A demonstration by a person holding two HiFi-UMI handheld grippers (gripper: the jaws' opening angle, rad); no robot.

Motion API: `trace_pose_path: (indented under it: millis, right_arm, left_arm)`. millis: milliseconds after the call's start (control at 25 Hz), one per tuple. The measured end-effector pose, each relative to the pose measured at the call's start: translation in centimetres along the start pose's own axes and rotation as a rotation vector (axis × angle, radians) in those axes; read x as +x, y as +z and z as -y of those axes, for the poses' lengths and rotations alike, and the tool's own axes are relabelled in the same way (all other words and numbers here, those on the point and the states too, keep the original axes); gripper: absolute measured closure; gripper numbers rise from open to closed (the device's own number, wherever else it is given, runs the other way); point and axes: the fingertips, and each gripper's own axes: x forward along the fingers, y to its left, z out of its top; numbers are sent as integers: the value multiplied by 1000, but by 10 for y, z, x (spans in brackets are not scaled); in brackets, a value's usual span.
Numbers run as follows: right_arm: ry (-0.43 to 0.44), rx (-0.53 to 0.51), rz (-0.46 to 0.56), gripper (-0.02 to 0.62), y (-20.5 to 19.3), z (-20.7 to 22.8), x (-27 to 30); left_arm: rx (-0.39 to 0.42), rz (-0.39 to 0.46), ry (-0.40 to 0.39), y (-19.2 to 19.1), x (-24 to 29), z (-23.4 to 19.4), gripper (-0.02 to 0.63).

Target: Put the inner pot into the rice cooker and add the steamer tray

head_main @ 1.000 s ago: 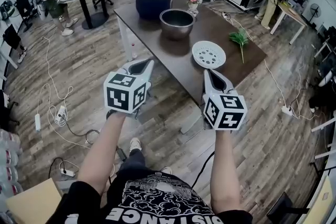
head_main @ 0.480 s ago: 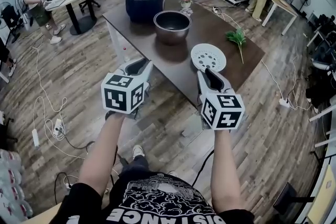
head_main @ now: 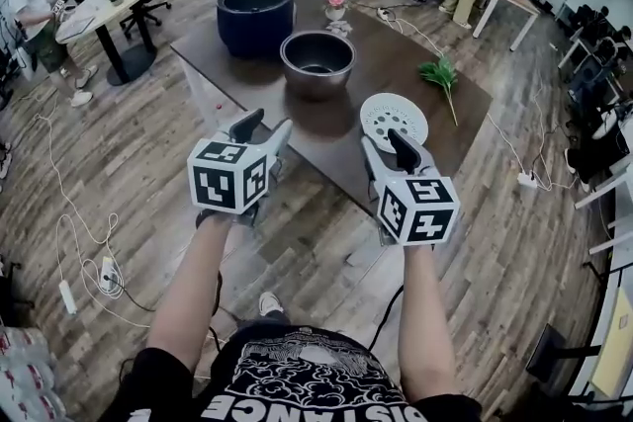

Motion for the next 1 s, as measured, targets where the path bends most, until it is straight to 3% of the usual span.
trace_pose_path:
  millis: [200,680,1000]
  right_arm:
    - [-36,22,-7,358,4,-9,23]
    - [-69,57,-24,215,5,-38,69]
    - [-86,65,-14,190,11,-47,87]
  left_arm:
    - [14,-25,-48,3,13,-26,331]
    - [36,-26,-106,7,24,-83,225]
    - [26,-22,-113,12,28,-105,189]
